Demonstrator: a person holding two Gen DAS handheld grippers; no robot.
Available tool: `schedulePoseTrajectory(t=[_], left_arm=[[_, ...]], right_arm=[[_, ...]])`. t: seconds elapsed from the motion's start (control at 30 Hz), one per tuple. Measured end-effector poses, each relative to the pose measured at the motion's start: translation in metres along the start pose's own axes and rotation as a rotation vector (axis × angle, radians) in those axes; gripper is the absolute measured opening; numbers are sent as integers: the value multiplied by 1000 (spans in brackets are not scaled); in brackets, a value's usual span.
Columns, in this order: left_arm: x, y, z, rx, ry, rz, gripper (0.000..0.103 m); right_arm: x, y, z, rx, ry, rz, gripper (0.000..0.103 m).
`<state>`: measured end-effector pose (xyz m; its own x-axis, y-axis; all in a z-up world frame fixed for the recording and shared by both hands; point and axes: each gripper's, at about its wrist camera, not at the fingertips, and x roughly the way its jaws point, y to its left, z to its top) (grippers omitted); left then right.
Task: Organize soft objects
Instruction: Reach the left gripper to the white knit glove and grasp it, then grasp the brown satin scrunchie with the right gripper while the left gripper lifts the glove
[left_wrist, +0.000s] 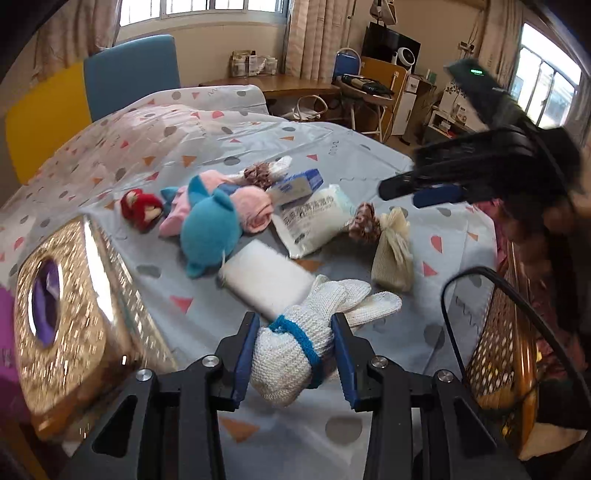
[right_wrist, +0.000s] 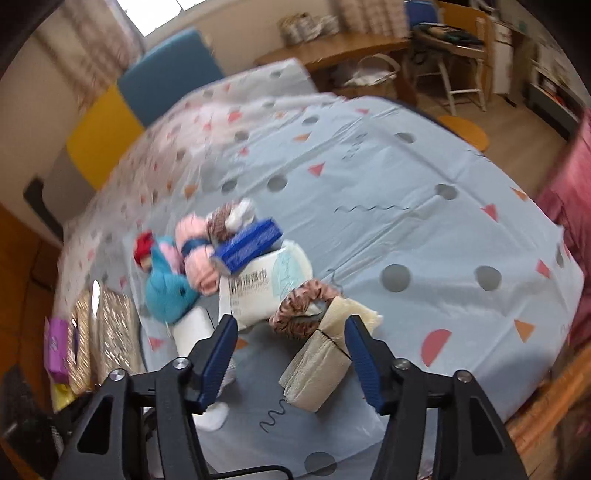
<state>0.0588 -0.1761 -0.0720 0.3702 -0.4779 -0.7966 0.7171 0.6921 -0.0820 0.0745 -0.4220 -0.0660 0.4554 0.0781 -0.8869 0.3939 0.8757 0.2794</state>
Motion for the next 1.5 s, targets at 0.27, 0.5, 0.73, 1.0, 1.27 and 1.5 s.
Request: schedulePoseTrajectory(t=[0.27,0.5,0.73,1.0,1.27,1.5], left_arm=[[11,0,-48,12,58,44,41],[16,-1,-54,36,59,55,42],[0,11,-57,-55,23,36,37],[-32,20,-68,-114,-13,9,37],[-47,27,-81,-156,-31,3,37],[-71,38,-80,-183,-81,-4,37]], right_arm=[[62,-5,11,45,155,-53,46],[23,7,-1,-23,32,-39,8],[17,54,-18,-230,100,105,7],[49,59,-37,-203,233,-5,29],[50,75,-47,-363,293,-24,67],[89,102,-81,-583,488,-126,67]])
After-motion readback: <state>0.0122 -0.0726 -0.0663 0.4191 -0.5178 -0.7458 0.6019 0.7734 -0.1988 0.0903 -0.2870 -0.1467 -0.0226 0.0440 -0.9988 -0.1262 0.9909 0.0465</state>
